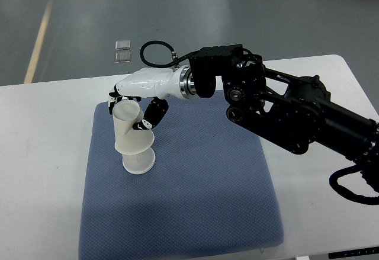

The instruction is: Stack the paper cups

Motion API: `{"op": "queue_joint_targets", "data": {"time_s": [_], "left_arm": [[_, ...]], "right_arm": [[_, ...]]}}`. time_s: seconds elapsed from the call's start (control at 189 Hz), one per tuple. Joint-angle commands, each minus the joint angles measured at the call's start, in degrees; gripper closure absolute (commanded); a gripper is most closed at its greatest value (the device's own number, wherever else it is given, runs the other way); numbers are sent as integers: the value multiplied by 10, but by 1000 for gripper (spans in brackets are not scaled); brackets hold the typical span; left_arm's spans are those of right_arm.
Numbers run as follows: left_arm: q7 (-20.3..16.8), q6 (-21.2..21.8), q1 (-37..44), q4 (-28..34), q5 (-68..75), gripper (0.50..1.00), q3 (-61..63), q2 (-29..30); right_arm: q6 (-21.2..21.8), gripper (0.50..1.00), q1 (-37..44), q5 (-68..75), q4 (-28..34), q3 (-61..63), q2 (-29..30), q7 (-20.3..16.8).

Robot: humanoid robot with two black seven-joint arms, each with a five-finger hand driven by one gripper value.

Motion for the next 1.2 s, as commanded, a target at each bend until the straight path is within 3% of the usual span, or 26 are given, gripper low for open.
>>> {"op": "queue_joint_targets", "data": {"time_s": [0.0,0.36,0.439,0.55,0.65,0.735,1.195], "left_arm": [[-1,0,0,0,0,500,0,0],[-1,0,0,0,0,500,0,0],[0,0,0,0,0,500,0,0],[0,0,0,0,0,500,0,0],[0,0,0,0,0,500,0,0],[-1,-1,0,0,0,500,0,0],[0,0,0,0,0,500,0,0]], "right_arm": [[-1,938,-6,-8,-1,0,0,1],[-15,928,-33,-25,-3,0,1,1],[-16,906,-36,-24,-3,0,1,1],[-30,832,-47,-24,-3,0,3,1],[-40,656,-56,-24,-5,0,11,1],[-38,583,-58,-19,-4,0,12,1],[-40,576,-60,-12,-5,19,6,0]]}}
